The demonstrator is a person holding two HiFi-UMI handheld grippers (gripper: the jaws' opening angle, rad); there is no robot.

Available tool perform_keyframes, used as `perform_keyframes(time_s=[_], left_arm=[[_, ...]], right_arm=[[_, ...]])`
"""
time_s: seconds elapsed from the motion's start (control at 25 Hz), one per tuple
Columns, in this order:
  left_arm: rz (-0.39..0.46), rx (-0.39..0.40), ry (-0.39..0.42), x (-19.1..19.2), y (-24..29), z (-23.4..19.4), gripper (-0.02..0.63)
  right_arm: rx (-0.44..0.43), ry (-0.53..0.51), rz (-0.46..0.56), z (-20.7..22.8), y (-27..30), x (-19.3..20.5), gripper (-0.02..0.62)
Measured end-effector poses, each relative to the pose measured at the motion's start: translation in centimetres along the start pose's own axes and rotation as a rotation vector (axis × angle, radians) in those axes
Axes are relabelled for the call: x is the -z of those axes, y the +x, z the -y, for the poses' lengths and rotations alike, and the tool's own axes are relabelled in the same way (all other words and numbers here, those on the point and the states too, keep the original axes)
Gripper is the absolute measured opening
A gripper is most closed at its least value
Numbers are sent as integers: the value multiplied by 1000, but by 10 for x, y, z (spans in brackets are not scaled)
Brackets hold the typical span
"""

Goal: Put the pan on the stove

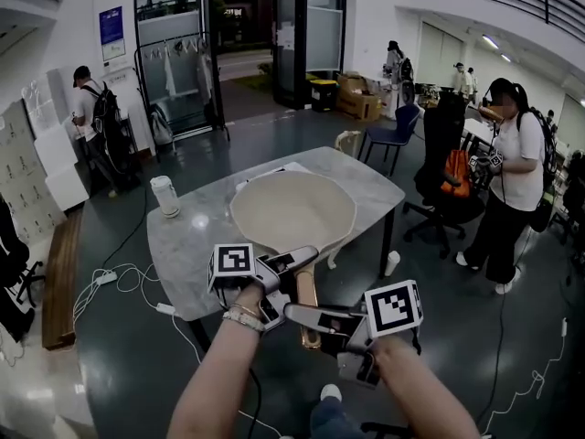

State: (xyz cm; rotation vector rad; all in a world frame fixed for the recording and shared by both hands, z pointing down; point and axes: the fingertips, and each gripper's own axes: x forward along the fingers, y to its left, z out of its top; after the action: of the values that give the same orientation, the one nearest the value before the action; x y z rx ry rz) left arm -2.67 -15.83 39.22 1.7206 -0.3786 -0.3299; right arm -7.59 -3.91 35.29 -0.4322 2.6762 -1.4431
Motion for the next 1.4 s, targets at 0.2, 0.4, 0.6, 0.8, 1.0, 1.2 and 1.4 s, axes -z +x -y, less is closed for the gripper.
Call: perform_keyframes(time_s=[0.2,0.4,0.6,0.8,1.0,1.2,1.4], left_arm=[[46,-8,1,-38,33,-9,241],[91,-8,4,-69,59,-8,241],[144,11,-3,-95,77,1,241],[185,-3,19,-118,91,2,241],[218,-10,21,-139,99,2,239],[207,-16,24,-153,104,-2,241],[221,-40,17,-178,104,-23,239]], right_arm=[[-11,3,-32,30,-6,-41,222],[-41,-10,-51,47,-10,-77,221],[-66,-21,-86,56,-12,-105,222],[-80,-23,-109,69,-18,-131,222],[-108,-50,-129,73,-12,-150,222],[-101,-34,-136,87,-4,-159,227],[-84,-31,-144,108,10,-171,227]])
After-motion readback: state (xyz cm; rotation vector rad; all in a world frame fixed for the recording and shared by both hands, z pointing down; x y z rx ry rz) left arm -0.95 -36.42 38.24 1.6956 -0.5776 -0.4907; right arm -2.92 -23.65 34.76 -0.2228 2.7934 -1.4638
